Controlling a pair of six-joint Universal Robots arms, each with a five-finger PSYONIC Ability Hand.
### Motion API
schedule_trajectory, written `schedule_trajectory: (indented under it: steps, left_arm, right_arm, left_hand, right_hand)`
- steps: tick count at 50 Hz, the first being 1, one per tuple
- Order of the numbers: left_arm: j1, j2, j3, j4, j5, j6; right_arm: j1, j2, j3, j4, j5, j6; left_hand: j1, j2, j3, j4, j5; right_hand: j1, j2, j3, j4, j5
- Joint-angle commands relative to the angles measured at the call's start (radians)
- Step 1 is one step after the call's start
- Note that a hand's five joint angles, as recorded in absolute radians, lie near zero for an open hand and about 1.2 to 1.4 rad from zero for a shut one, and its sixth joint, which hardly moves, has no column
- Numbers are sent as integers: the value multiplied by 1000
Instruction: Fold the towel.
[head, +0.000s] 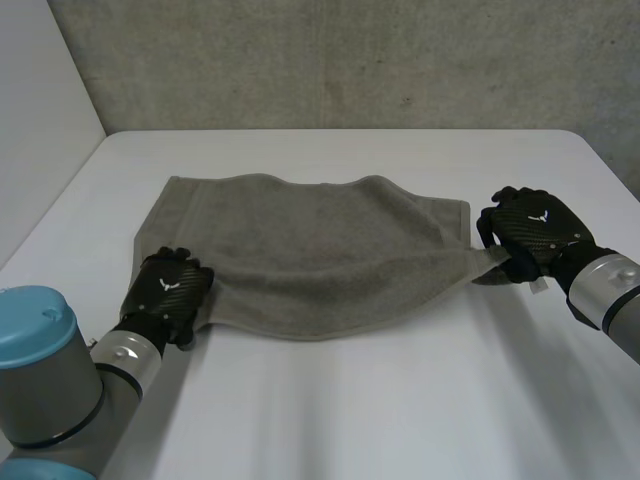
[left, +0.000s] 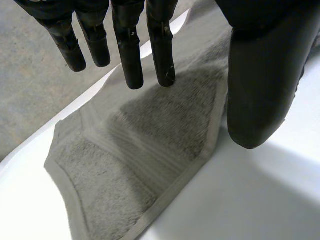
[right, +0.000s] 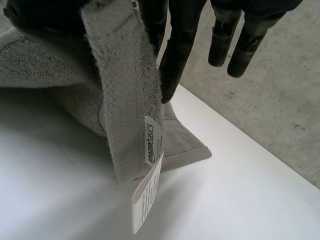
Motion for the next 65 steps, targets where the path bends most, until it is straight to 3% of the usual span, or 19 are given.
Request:
schedule_trajectory:
  steps: [1, 5, 13, 43, 46, 48, 49, 50, 51, 52, 58, 65]
  left_arm:
    - [-10, 9, 7, -9, -3, -9]
    - [-10, -10, 25, -6, -10, -10]
    - [-39, -146, 112, 8, -104, -9]
    - [-87, -223, 254, -6, -118, -10]
    - [-91, -237, 272, -6, -116, -10]
    - [-93, -244, 284, -6, -118, -12]
    - [-93, -244, 284, -6, -118, -12]
    - [-91, -246, 289, -6, -118, -13]
    - [-91, -246, 289, -6, -118, -13]
    - [-84, -245, 290, -8, -116, -13]
    - [-71, -174, 255, -29, -113, -13]
    - [-32, 76, 152, -129, -84, -4]
  right_arm:
    - [1, 0, 1, 0, 0, 0]
    - [1, 0, 3, 0, 0, 0]
    - [3, 2, 3, 0, 0, 0]
    - [0, 26, 6, 0, 2, -12]
    - [0, 28, 6, 0, 2, -14]
    - [0, 28, 6, 0, 2, -14]
    - [0, 28, 4, 0, 2, -12]
    - [0, 28, 4, 0, 2, -12]
    - [-2, 26, 1, 2, 2, -7]
    - [-2, 26, 1, 2, 2, -7]
    - [-14, 6, -26, 35, 2, 0]
    - [-29, -125, -94, 288, -14, 2]
  left_hand:
    - [-65, -60, -52, -59, -25]
    - [-62, -57, -52, -59, -22]
    - [-62, -57, -52, -59, -22]
    - [-21, -16, -52, -59, 19]
    - [85, 90, -52, -59, 125]
    - [441, 446, -52, -59, 481]
    - [443, 448, -52, -59, 483]
    - [673, 678, -52, -59, 713]
    - [675, 680, -52, -59, 715]
    - [826, 831, -52, -59, 866]
    - [827, 832, -52, -59, 868]
    - [827, 832, -52, -59, 868]
  right_hand:
    - [74, 69, -43, -76, 58]
    - [74, 69, -43, -76, 58]
    - [74, 69, -43, -76, 58]
    - [74, 69, -43, -76, 58]
    - [74, 69, -43, -76, 58]
    - [74, 69, -43, -76, 58]
    - [74, 69, -43, -76, 58]
    - [74, 69, -43, -76, 58]
    - [74, 69, -43, -76, 58]
    - [74, 69, -43, -76, 58]
    - [74, 69, -43, -76, 58]
    - [74, 69, -43, -76, 58]
